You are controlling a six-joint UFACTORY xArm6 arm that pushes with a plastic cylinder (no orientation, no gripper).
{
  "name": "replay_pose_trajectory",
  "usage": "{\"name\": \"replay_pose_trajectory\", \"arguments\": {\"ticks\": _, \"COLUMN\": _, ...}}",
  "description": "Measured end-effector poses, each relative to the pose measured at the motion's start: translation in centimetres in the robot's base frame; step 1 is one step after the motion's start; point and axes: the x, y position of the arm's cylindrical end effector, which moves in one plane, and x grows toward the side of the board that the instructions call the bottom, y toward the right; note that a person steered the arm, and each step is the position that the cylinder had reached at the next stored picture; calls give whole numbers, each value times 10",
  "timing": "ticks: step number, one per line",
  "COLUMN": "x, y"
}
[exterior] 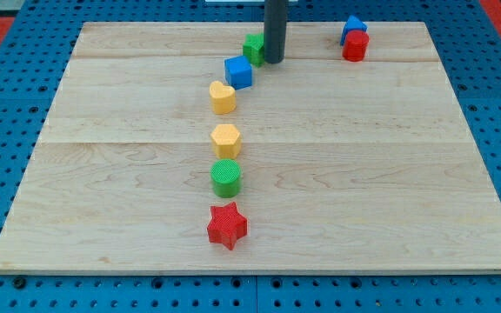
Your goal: Place the red circle to the left side of green star
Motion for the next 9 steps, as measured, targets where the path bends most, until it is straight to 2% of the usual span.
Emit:
{"name": "replay_pose_trajectory", "arguments": {"ticks": 1, "x": -6, "y": -37}}
{"name": "replay_pose_trajectory", "arguments": {"ticks": 2, "x": 1, "y": 51}}
{"name": "replay_pose_trajectory", "arguments": {"ticks": 3, "x": 58, "y": 115}}
{"name": "replay_pose_trajectory", "arguments": {"ticks": 4, "x": 39, "y": 174}}
{"name": "replay_pose_trajectory", "arguments": {"ticks": 5, "x": -16, "y": 160}}
{"name": "replay_pose_trajectory", "arguments": {"ticks": 7, "x": 18, "y": 51}}
{"name": "replay_pose_trajectory", "arguments": {"ticks": 8, "x": 18, "y": 25}}
{"name": "replay_pose_trajectory", "arguments": {"ticks": 9, "x": 16, "y": -41}}
